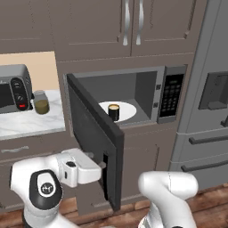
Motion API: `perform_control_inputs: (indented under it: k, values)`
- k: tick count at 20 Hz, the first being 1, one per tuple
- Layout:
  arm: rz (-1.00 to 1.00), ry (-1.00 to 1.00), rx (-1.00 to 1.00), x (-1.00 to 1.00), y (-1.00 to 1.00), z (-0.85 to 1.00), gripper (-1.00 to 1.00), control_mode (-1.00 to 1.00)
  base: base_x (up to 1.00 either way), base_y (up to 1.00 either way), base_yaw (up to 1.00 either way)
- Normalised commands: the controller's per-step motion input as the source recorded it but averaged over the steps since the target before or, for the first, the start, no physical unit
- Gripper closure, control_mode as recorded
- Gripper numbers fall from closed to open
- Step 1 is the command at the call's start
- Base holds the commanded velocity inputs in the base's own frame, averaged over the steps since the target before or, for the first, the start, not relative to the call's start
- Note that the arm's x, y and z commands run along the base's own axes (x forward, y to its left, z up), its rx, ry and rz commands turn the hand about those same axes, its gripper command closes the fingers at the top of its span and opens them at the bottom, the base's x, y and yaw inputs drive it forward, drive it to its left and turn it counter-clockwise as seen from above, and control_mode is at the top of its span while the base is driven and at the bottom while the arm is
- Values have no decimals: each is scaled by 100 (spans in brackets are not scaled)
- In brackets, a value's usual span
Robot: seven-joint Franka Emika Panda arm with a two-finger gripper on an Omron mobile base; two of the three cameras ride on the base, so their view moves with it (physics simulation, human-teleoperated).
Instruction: Pick the mug from the counter and place it inside the microwave. Then close the microwave.
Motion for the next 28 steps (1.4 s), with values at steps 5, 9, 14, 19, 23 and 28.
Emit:
perform_control_inputs:
  k: [5,9,14,19,23,28]
  values:
    - [0,0,0,2,-54,0,-100,-100,0,0,0]
    - [2,0,0,5,-57,2,-100,-100,0,0,0]
    - [5,0,0,5,-64,3,-100,-100,0,0,0]
    - [9,0,0,19,-68,2,-100,-100,0,0,0]
    - [11,0,0,24,-65,4,-100,-100,0,0,0]
    - [12,0,0,27,-65,2,-100,-100,0,0,0]
